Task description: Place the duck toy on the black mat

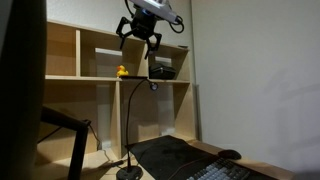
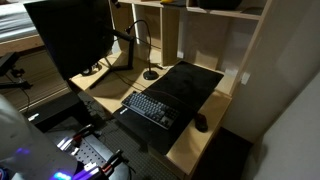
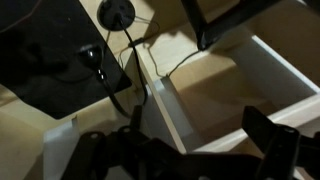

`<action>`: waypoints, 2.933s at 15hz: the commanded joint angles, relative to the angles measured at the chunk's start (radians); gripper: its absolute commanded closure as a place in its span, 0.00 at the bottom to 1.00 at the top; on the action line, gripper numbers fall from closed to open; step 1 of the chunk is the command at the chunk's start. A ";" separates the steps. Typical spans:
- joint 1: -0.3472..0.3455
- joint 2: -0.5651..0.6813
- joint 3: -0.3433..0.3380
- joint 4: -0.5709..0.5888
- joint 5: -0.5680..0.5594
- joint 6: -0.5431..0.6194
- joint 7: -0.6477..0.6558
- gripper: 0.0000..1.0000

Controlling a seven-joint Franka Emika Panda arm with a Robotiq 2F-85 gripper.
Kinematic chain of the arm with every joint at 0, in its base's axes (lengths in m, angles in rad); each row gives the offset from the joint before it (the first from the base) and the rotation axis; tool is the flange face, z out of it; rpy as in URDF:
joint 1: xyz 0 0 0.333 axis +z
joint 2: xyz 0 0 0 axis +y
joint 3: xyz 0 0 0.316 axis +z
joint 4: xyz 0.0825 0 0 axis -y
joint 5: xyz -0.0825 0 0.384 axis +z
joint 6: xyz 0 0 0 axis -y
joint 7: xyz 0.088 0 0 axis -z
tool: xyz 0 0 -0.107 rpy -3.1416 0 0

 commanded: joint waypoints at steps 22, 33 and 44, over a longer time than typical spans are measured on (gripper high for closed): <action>0.029 0.342 -0.143 0.415 -0.006 0.117 -0.109 0.00; 0.063 0.451 -0.161 0.510 -0.224 0.232 0.050 0.00; 0.101 0.860 -0.211 1.011 -0.364 0.268 0.150 0.00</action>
